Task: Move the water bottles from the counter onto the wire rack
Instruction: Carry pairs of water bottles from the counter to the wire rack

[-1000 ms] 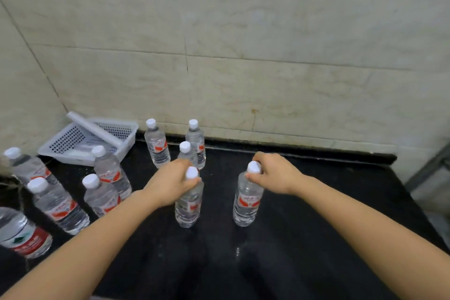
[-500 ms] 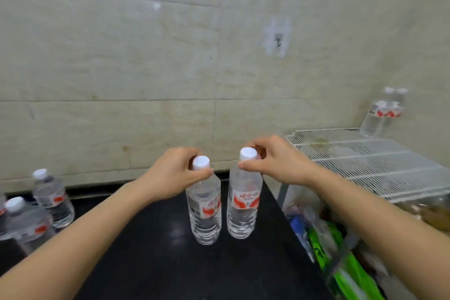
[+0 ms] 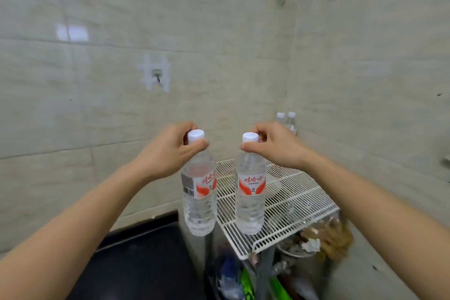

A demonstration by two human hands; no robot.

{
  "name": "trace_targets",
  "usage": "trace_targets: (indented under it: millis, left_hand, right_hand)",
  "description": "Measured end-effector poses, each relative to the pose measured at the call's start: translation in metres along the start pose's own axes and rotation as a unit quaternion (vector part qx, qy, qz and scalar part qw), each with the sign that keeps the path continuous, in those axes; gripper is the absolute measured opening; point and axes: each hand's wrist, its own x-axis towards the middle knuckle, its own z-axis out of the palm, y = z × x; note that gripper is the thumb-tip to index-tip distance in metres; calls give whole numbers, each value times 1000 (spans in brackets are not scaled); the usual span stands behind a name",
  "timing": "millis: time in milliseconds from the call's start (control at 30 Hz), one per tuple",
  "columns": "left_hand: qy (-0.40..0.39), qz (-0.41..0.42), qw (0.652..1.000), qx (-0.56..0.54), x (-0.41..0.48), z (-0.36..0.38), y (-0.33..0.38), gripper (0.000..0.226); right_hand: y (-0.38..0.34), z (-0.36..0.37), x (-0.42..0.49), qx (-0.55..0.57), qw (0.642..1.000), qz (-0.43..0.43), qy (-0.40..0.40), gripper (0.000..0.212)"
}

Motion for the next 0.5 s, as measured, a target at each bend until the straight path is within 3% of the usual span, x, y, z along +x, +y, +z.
trace_targets:
  millis: [333,500]
  left_hand:
    - [7,18,1000,-15,154,119,-14,24]
    - [11,19,999,44,222,174,-34,23]
  right_hand:
    - [141,-51,113,-58,998,10,-37,28]
    - [201,-48,169,-55,997,9,-47,24]
